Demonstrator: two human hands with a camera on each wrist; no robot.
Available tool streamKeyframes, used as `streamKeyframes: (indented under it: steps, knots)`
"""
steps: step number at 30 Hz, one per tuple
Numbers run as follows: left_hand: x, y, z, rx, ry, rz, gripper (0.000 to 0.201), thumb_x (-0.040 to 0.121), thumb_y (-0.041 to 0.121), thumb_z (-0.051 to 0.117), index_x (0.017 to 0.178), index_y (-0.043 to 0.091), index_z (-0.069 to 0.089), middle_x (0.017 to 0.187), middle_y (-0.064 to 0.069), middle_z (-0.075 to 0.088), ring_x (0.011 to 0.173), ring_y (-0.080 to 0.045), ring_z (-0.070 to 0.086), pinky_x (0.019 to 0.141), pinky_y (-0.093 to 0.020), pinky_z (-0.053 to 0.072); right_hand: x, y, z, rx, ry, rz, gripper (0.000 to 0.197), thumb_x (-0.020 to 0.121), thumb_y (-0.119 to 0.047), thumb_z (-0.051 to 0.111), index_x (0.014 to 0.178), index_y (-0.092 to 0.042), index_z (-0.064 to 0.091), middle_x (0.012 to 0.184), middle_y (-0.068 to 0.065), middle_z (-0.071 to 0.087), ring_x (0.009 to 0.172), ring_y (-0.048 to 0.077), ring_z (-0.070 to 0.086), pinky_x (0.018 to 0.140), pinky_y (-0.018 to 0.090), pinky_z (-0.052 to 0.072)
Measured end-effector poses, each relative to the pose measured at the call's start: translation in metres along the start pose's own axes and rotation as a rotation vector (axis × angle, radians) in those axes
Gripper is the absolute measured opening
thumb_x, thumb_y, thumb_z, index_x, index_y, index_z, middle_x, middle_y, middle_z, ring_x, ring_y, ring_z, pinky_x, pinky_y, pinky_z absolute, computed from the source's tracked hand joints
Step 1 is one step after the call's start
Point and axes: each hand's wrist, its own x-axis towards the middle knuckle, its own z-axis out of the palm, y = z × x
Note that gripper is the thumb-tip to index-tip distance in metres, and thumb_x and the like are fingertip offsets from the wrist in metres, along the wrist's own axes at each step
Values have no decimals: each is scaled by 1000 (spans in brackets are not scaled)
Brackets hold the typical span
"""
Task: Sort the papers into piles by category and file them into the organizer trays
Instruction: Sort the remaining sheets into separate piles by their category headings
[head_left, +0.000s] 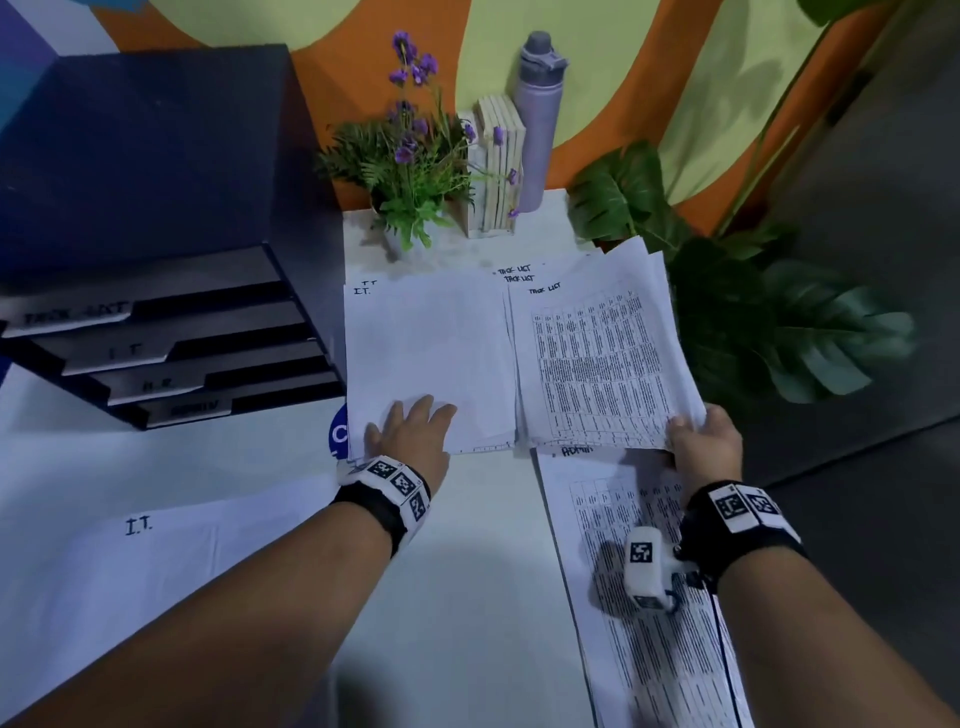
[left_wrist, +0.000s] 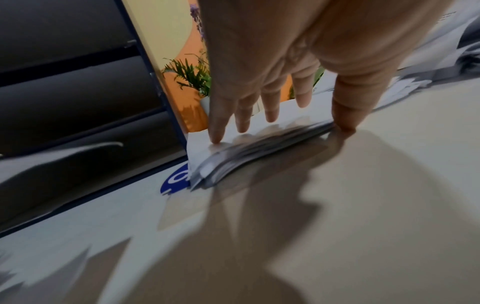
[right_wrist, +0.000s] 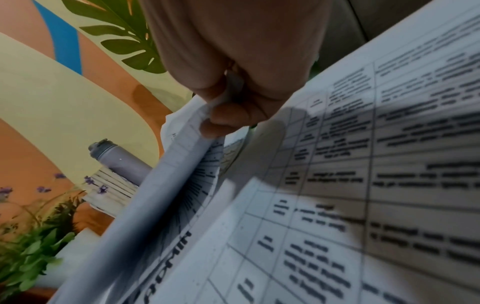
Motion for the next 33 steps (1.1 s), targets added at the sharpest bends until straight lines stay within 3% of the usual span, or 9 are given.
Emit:
streamKeyframes:
  steps: [3,6,9,11,14,20,23,29,33]
  knots:
    - [9,-4,-1,-53,-22,-24,56,98,22,44,148,37,23,160,6,11,146,-29,10,112,-58,21,3,-7,7,51,-37,-19,32,93,-9,53,124,-13,51,95,5,56,71,15,55,69,34,50]
    - [13,-9,1,-97,-35,-31,53,99,23,42,147,36,26,160,5,11,146,-28,10,112,-58,21,13,-10,11,100,-69,-15,65,91,-1,54,147,-24,30,127,3,50,103,16,58,94,33,47]
    - [12,-12,0,-103,-31,-21,54,98,24,43,148,35,26,161,3,12,146,-28,11,113,-57,22,14,-14,13,-60,-67,-60,67,90,1,52,150,-18,29,150,11,31,130,25,44,111,39,38]
    - [7,-12,-4,-117,-10,-1,57,96,25,47,149,33,25,161,1,13,146,-27,12,113,-54,23,5,-18,15,-159,-64,-127,61,90,5,51,147,-10,34,153,16,22,136,28,38,113,29,32]
    - [-11,-14,-15,-169,78,62,60,94,25,50,149,29,27,160,-2,18,146,-23,16,115,-47,24,-23,-22,21,-128,-98,-228,51,92,9,47,140,-5,44,152,12,23,136,18,34,97,4,27]
    - [-92,-56,-24,-361,197,61,58,93,24,54,147,24,34,155,-1,28,142,-20,27,116,-41,26,-114,-13,61,-48,-376,-263,26,89,-1,59,104,-20,68,108,3,64,102,20,62,102,37,47]
    - [-143,-97,-16,-407,180,-61,58,94,25,53,148,22,33,155,0,27,142,-19,27,115,-41,27,-172,-2,85,-22,-610,-243,33,90,-1,58,87,-32,69,98,2,70,88,20,66,91,37,51]
    - [-227,-190,17,-405,109,-473,63,96,28,50,152,22,21,162,-2,-1,148,-23,9,117,-44,23,-271,9,120,-224,-877,-270,18,93,-15,58,105,-25,68,100,2,68,89,16,64,92,35,50]
    - [-256,-226,39,-426,50,-599,67,93,32,54,151,23,23,160,-2,5,144,-29,15,116,-46,24,-313,8,131,-462,-911,-316,60,86,-44,65,134,-10,49,112,7,62,99,20,60,87,29,46]
